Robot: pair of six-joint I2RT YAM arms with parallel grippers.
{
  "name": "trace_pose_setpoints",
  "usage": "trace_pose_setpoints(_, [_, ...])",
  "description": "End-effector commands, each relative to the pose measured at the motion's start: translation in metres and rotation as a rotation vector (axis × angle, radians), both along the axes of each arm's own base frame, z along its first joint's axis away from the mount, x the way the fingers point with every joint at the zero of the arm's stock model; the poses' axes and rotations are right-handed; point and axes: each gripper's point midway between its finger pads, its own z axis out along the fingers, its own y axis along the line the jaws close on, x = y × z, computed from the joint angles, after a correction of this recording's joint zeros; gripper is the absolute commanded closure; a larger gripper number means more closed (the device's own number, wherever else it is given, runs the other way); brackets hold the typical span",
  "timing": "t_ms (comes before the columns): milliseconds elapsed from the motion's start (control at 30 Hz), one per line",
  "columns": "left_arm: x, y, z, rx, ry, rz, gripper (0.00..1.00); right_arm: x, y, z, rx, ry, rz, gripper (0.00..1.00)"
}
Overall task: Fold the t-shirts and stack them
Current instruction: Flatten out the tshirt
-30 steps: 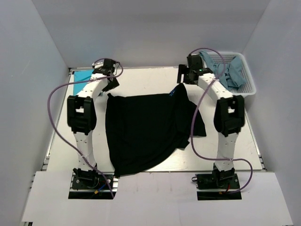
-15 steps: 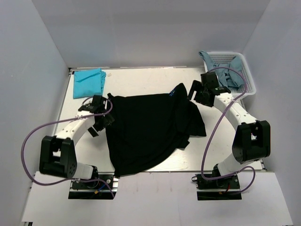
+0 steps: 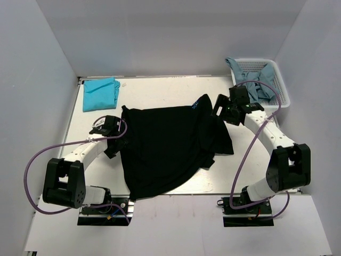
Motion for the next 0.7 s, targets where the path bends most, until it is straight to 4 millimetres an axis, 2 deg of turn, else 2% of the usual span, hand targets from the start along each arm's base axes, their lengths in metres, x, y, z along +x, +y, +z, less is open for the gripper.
trace_pose_setpoints(0, [0.004, -0.003, -0.009, -0.018, -0.044, -0.007, 0.27, -0.002, -0.003, 0.01, 0.004, -0.039, -0.013, 0.09])
trace_pose_setpoints(100, [0.0, -0.008, -0.019, -0.042, -0.034, -0.017, 0.32, -0.005, -0.008, 0.009, -0.015, -0.035, -0.023, 0.09])
trace_pose_setpoints(233, [0.0, -0.008, -0.024, -0.04, -0.023, -0.017, 0.51, -0.007, -0.011, 0.008, -0.028, -0.026, -0.031, 0.09])
trace_pose_setpoints(267, [0.0, -0.006, -0.026, -0.029, -0.016, -0.013, 0.62, -0.009, -0.01, 0.005, -0.03, -0.02, -0.027, 0.09])
trace_pose_setpoints(367, [-0.002, -0.004, -0.024, -0.018, -0.002, -0.009, 0.8, -0.013, -0.013, 0.0, -0.045, 0.001, -0.032, 0.09])
trace_pose_setpoints(400, [0.004, -0.005, -0.018, -0.024, -0.016, 0.0, 0.95, -0.014, -0.017, -0.002, -0.053, 0.007, -0.044, 0.09])
trace_pose_setpoints(433, [0.006, -0.001, -0.015, -0.016, -0.018, 0.013, 1.0, -0.019, -0.018, -0.008, -0.067, 0.03, -0.043, 0.09])
trace_pose_setpoints(533, [0.01, 0.0, -0.003, -0.006, -0.03, 0.018, 1.0, -0.028, -0.025, -0.016, -0.094, 0.063, -0.057, 0.09])
trace_pose_setpoints(667, [0.017, 0.005, 0.021, 0.017, -0.067, 0.03, 1.0, -0.046, -0.044, -0.026, -0.162, 0.121, -0.116, 0.09])
